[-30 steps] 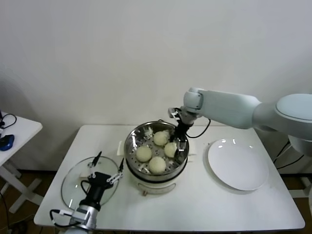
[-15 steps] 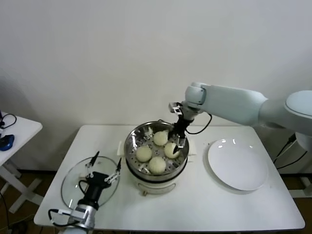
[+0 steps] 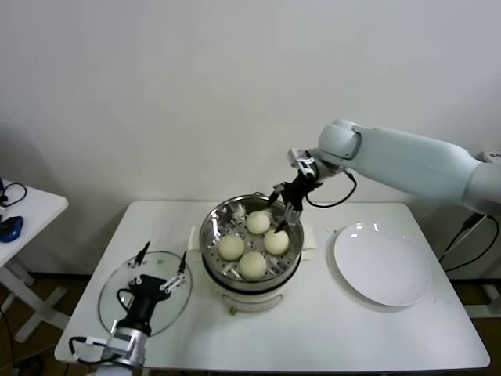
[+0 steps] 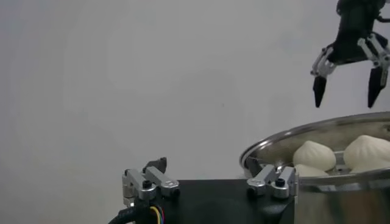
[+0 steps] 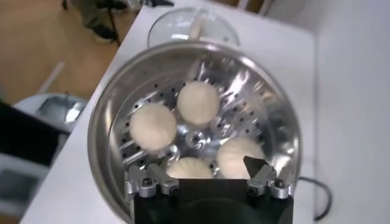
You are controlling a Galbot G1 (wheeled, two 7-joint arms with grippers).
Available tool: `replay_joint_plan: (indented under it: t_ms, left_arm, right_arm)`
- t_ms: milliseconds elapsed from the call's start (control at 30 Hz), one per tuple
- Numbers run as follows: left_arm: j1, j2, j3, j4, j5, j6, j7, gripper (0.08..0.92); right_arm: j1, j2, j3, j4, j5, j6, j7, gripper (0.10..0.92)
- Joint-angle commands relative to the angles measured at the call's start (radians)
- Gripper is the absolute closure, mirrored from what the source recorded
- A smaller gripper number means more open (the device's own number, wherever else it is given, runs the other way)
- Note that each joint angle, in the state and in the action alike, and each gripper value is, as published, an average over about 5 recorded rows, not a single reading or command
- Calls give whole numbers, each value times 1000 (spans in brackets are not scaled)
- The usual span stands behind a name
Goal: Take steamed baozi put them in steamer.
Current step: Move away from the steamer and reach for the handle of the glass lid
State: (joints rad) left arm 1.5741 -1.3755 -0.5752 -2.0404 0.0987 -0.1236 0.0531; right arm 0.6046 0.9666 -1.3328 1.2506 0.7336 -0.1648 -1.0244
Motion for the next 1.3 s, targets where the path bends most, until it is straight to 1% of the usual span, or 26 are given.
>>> replay_joint_plan:
  t_ms: [33,167,333,467,567,633,767,967,1133,1300]
  left_arm:
    - [3,-2,3,-3,37,-37,-21,177]
    - [8,-6,5,-8,46,-45,-25,177]
    - [16,-5,1,-17,82,-48,-34,177]
    - [26,-8,-2,-18,172,-52,-55,177]
    - [32,-15,-1,-19,226,-46,-69,177]
    - [35,-18,-2,-24,272,-41,-74,177]
    - [38,-19,-13,-37,381,-20,-75,177]
    - [28,-15,-75,-21,633,-23,-73,177]
    - [36,-23,-138,1,852,-46,-70,177]
    - [62,-29,-163,8,1036,-44,-52,177]
  right_arm:
    - [-133,-259,254,221,-77,62,237,203]
    - [-289,-358,416,298,-100,60,301,203]
    - [-567,-446,717,340,-125,75,352,203]
    - [-798,-489,928,371,-126,118,430,203]
    - [-973,-485,1078,388,-133,169,512,203]
    - [-1097,-457,1201,402,-140,187,552,203]
    - [-1340,-353,1474,444,-177,201,618,203]
    - [-1628,-174,1738,508,-233,234,681,203]
    - [-1775,-60,1844,546,-250,262,728,203]
    - [-1883,24,1882,574,-259,298,795,203]
